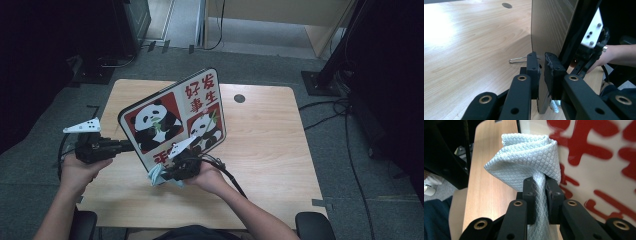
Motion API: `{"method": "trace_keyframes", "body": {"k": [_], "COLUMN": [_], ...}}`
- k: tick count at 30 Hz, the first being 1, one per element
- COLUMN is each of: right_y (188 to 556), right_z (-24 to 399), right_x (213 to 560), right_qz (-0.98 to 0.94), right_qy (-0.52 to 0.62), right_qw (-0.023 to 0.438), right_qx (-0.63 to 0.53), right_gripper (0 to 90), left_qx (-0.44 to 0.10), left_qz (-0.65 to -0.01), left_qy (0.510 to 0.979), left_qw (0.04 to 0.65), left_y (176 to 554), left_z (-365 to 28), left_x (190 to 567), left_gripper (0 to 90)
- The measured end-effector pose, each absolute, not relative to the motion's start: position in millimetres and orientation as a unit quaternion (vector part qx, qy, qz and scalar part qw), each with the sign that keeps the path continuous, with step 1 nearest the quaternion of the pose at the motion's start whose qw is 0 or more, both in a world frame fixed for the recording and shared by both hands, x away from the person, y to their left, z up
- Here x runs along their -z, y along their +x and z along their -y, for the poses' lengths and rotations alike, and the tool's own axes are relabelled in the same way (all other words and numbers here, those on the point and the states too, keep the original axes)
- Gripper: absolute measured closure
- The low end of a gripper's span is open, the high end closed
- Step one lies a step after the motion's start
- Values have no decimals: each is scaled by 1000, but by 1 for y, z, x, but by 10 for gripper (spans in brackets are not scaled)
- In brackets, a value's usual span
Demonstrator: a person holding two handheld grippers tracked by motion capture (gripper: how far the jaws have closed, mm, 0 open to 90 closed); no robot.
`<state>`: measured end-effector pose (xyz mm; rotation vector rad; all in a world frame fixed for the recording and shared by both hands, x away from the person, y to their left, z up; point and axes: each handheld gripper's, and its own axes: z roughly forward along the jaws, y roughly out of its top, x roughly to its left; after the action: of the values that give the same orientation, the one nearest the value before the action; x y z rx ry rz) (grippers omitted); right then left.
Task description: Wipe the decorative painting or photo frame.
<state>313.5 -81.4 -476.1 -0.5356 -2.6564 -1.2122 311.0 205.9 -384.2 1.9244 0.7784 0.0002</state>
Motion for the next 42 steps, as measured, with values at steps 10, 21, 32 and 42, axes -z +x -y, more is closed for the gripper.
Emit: {"method": "trace_keyframes", "body": {"k": [10,21,32,42], "right_y": [313,309,306,308], "right_z": [83,85,74,60], "right_x": [493,478,438,397], "right_qz": [903,900,890,884], "right_qy": [-177,-184,-180,-170], "right_qw": [87,100,101,91], "right_qx": [383,382,407,426], "right_gripper": [806,807,807,808], "left_qx": [2,1,-9,-17], "left_qz": [-324,-323,-328,-328], "left_qy": [799,802,798,798], "left_qw": [506,503,506,505], "left_y": [311,313,314,315], "left_z": [-207,-205,-214,-228], "left_x": [385,385,387,389], "left_gripper": [812,780,711,663]}}
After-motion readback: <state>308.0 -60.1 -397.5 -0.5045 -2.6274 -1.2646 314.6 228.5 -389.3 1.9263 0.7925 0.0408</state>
